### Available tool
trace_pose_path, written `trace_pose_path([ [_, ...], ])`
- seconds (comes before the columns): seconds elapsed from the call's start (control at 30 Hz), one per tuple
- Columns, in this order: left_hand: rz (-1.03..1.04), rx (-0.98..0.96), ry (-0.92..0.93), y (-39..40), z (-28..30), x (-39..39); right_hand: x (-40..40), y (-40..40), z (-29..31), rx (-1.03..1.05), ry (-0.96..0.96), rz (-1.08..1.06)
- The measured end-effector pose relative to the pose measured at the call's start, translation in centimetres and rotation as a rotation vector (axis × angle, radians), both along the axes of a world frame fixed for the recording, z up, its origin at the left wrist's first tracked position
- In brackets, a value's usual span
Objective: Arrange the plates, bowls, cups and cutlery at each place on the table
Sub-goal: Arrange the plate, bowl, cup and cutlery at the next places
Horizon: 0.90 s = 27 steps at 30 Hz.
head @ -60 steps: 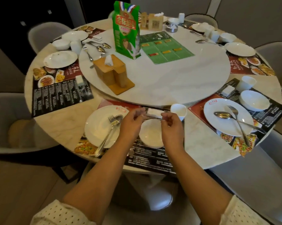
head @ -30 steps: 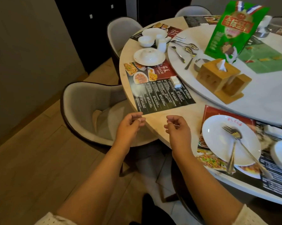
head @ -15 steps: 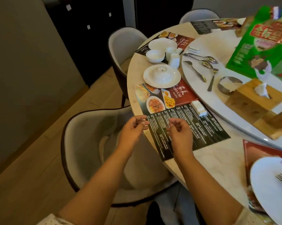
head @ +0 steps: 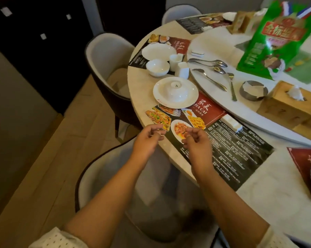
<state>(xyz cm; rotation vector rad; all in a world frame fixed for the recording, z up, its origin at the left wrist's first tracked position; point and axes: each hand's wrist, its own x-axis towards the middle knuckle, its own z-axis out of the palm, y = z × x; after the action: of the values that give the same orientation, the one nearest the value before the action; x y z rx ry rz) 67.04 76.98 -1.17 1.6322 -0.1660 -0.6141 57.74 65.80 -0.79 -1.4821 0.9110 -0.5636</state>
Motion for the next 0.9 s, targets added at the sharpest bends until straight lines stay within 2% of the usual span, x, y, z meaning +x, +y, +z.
trace_pose_path([
  [0.13, -0.122, -0.01, -0.001, 2.0, 0.2, 3.2, 1.1, 3.4, 0.8, 0.004, -0.024, -0.135],
  [0.27, -0.211, -0.018, -0.054, 3.5, 1.3, 4.7, 1.3, 6.0, 1.7, -0.019, -0.028, -0.185],
  [0.67, -0.261, -0.106, -0.065, 8.8, 0.5, 6.0, 2.8, 11.0, 1.2, -0.064, -0.078, -0.291],
  [0.9, -0.3, -0.136, -0.051, 9.1, 0.6, 12.6, 9.4, 12.1, 1.1, -0.018, -0.044, -0.342],
])
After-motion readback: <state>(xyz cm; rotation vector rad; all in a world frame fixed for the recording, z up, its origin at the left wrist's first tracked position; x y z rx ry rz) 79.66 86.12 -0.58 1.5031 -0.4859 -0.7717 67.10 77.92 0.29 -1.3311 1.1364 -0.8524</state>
